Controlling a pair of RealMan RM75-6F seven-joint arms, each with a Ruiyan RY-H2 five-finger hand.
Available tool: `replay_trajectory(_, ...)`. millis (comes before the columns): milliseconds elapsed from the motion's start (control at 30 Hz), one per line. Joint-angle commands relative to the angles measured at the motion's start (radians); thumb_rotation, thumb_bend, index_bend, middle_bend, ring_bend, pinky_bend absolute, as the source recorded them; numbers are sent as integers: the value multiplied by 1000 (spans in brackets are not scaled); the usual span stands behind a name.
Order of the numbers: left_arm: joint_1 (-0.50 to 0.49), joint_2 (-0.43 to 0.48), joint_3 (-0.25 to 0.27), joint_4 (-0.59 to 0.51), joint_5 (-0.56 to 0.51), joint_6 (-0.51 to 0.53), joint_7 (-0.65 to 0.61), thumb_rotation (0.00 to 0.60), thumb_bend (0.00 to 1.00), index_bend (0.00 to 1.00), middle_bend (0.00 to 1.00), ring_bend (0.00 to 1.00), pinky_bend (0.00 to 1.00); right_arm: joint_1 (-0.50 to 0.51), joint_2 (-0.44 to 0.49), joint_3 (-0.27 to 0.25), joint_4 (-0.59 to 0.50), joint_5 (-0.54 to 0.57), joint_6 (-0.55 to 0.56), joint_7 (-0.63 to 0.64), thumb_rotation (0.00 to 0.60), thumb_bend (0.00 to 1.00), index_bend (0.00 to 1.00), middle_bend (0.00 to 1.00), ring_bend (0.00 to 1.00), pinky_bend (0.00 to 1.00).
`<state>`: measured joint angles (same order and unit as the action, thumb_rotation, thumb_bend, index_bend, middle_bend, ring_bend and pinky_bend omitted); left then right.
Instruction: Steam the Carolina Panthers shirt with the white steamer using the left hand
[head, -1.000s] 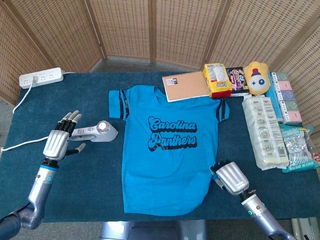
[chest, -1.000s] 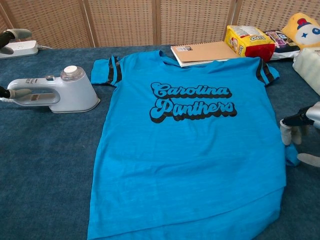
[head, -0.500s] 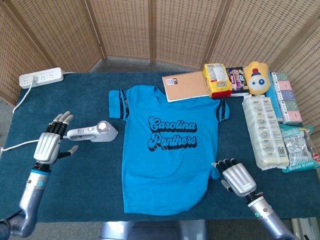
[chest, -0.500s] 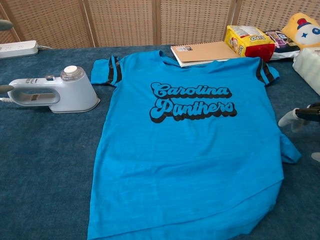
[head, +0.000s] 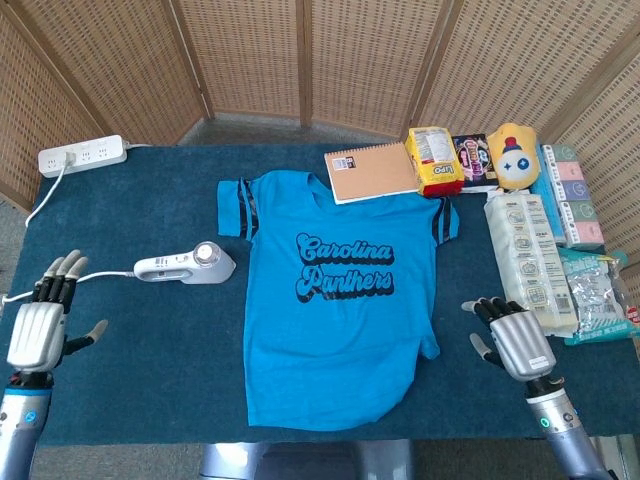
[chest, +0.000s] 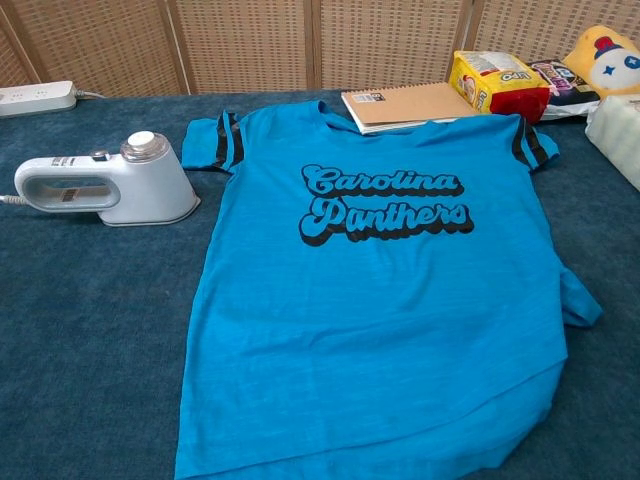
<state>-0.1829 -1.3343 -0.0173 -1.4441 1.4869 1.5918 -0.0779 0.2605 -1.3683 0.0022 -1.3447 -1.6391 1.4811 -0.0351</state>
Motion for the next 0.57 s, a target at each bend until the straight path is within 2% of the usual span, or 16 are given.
replay_trajectory(33,75,35,38,-43,25,76,-3,548,218,0,15,0,175,-12,-3,16,12,16,17,11,600,390,417,467,440,521)
replay_trajectory(267,192,66,86,-53,34,170,-8,546,220,0,51,0,186,-33,11,30,22,46,26,34,600,390,504,520,486,552)
replay_trajectory(567,288,86,94,-50,19,231,-47,547,219,6,70,2,187,-74,32,37,15,86,41,31,600,389,517,524,491,553)
